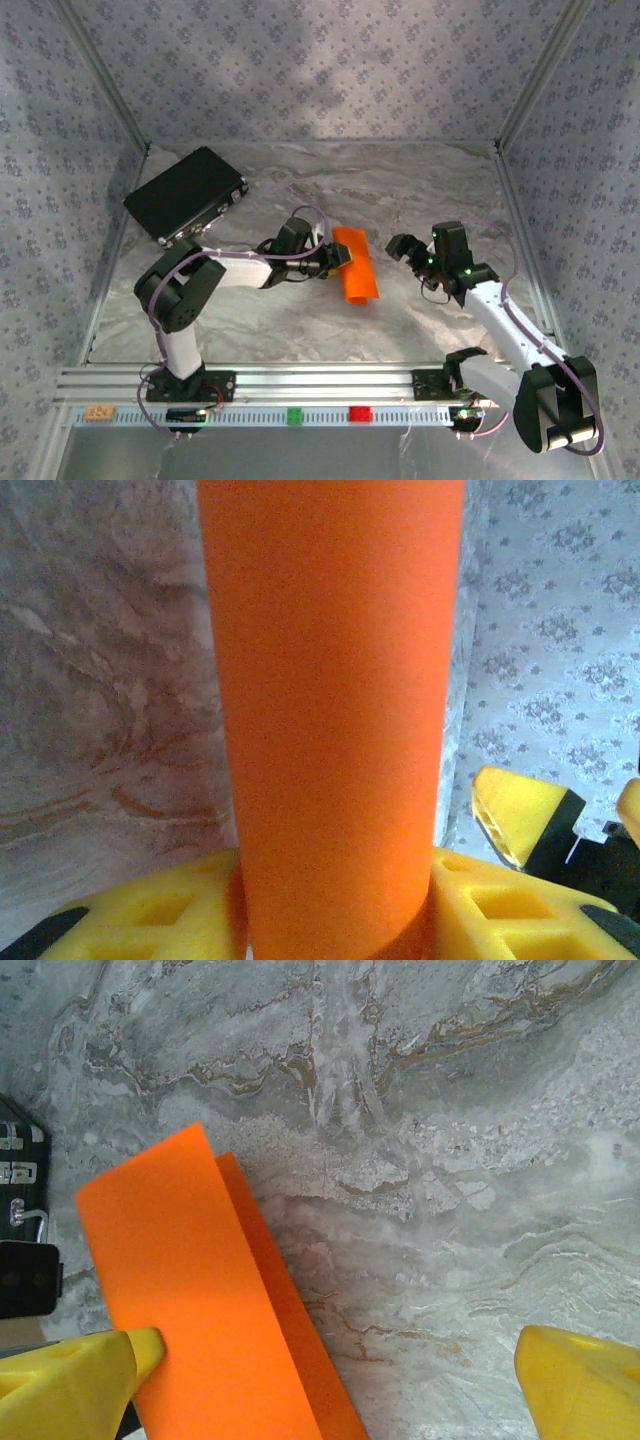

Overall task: Fold a paper plane with a square sheet of paper (pick it up from the middle)
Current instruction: First fold the square sheet of paper in half at the center of the table.

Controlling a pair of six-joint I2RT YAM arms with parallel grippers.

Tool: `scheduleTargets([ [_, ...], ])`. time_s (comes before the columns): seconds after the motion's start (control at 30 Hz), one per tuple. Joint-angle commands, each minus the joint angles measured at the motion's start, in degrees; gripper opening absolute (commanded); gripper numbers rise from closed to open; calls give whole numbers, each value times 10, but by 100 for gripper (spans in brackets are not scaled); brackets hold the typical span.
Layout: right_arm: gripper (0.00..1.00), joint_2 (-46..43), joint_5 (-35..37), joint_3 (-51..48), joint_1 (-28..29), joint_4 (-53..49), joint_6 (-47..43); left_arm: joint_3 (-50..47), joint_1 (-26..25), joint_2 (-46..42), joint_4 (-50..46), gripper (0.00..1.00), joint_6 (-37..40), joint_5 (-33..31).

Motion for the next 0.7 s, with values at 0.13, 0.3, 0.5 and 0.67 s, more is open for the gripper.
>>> scheduleTargets([
  [0.13,99,1,-14,-4,-2,10,3,14,6,18,-45,43,30,58],
  [0.3,98,-2,-24,-17,-1,34,4,21,15,20,-110,43,57,40],
  [0.5,97,-1,-28,-25,0,47,3,35,15,24,-177,47,91,1],
  [0.67,97,1,-29,-26,1,49,2,43,13,14,-218,56,110,-33],
])
